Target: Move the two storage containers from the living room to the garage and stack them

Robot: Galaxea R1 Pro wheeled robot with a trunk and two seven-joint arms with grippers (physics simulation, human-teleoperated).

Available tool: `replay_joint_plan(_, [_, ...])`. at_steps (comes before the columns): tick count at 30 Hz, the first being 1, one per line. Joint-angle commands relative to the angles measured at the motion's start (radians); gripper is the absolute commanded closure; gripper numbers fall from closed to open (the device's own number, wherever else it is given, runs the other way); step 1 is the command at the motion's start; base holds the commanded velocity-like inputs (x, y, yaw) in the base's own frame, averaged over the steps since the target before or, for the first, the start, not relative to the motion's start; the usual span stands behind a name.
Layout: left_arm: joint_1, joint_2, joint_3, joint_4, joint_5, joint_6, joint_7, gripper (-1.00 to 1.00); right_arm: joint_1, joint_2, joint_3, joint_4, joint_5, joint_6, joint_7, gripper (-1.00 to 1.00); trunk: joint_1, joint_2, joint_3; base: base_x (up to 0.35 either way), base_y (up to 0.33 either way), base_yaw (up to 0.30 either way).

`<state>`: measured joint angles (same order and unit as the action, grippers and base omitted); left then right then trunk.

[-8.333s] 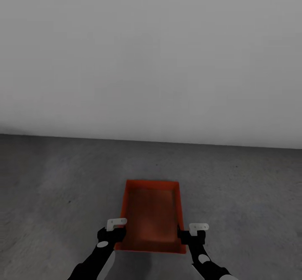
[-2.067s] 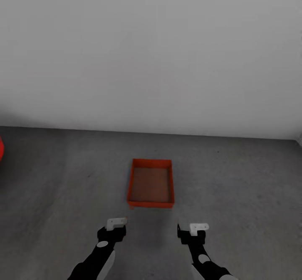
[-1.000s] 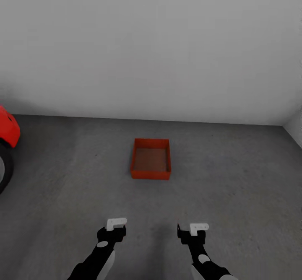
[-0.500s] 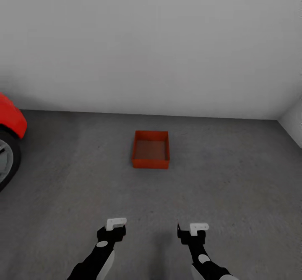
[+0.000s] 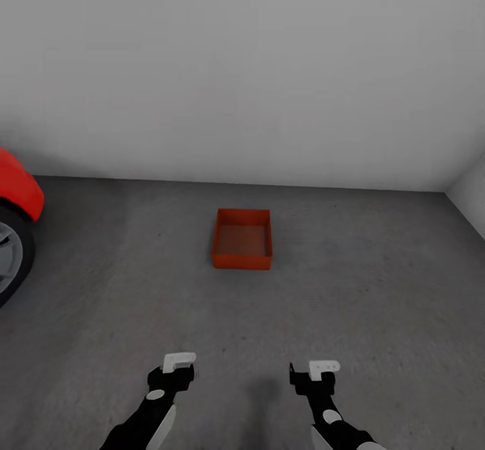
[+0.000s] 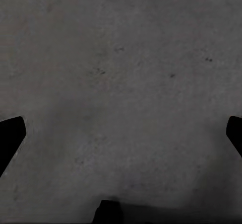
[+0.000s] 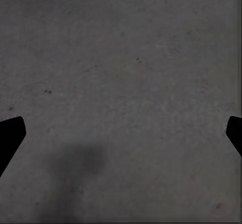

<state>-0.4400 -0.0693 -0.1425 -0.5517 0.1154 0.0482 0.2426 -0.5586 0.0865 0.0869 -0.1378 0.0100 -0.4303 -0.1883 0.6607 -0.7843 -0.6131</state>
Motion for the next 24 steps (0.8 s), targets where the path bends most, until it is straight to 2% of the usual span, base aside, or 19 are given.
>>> replay_joint_plan(1, [0.000, 0.009, -0.008, -0.001, 0.011, 0.006, 0.009, -1.00, 0.000, -0.001, 0.008, 0.002, 0.001, 0.000, -0.010, -1.00, 0.000, -0.001, -0.001, 0.000, 0.000, 0.000])
replay_joint_plan(2, [0.000, 0.017, -0.008, 0.001, 0.012, 0.008, 0.009, -1.00, 0.000, -0.002, 0.008, 0.004, 0.001, 0.001, -0.010, -1.00, 0.000, -0.001, -0.001, 0.000, 0.000, 0.000])
replay_joint_plan(6, [0.000, 0.087, -0.010, 0.025, 0.017, 0.015, 0.009, -1.00, -0.002, -0.005, 0.009, 0.020, 0.001, 0.003, -0.008, -1.00, 0.000, -0.001, -0.001, 0.000, 0.000, 0.000])
replay_joint_plan(7, [0.000, 0.111, -0.010, 0.050, 0.020, 0.016, 0.009, -1.00, -0.001, -0.006, 0.009, 0.024, 0.002, 0.003, -0.008, -1.00, 0.000, -0.001, -0.001, 0.000, 0.000, 0.000])
replay_joint_plan(9, [0.000, 0.140, -0.009, 0.103, 0.031, 0.016, 0.009, -1.00, 0.000, -0.006, 0.009, 0.030, 0.003, 0.004, -0.008, -1.00, 0.000, -0.001, -0.001, 0.000, 0.000, 0.000])
replay_joint_plan(11, [0.000, 0.158, -0.002, 0.163, 0.057, 0.011, 0.009, -1.00, 0.001, -0.006, 0.010, 0.035, 0.003, 0.004, -0.009, -1.00, 0.000, -0.001, -0.001, 0.000, 0.000, 0.000])
replay_joint_plan(12, [0.000, 0.162, 0.001, 0.183, 0.069, 0.010, 0.009, -1.00, 0.001, -0.006, 0.010, 0.036, 0.003, 0.004, -0.009, -1.00, 0.000, -0.001, -0.001, 0.000, 0.000, 0.000])
replay_joint_plan(13, [0.000, 0.168, 0.007, 0.219, 0.097, 0.007, 0.008, -1.00, 0.001, -0.007, 0.010, 0.038, 0.004, 0.004, -0.009, -1.00, 0.000, -0.001, -0.001, 0.000, 0.000, 0.000])
replay_joint_plan(14, [0.000, 0.175, 0.014, 0.279, 0.146, 0.004, 0.006, -1.00, 0.002, -0.007, 0.010, 0.049, 0.004, 0.004, -0.009, -1.00, 0.000, -0.001, -0.001, 0.000, 0.000, 0.000])
replay_joint_plan(15, [0.000, 0.177, 0.015, 0.304, 0.163, 0.003, 0.006, -1.00, 0.002, -0.007, 0.010, 0.055, 0.004, 0.004, -0.009, -1.00, 0.000, -0.001, -0.001, 0.000, 0.000, 0.000])
replay_joint_plan(19, [0.000, 0.183, 0.018, 0.381, 0.187, 0.000, 0.005, -1.00, 0.002, -0.007, 0.010, 0.066, 0.004, 0.004, -0.010, -1.00, 0.000, -0.001, -0.001, 0.000, 0.000, 0.000])
replay_joint_plan(24, [0.000, 0.186, 0.018, 0.470, 0.193, -0.002, 0.005, -1.00, 0.003, -0.007, 0.010, 0.068, 0.005, 0.004, -0.010, -1.00, 0.000, -0.001, -0.001, 0.000, 0.000, 0.000])
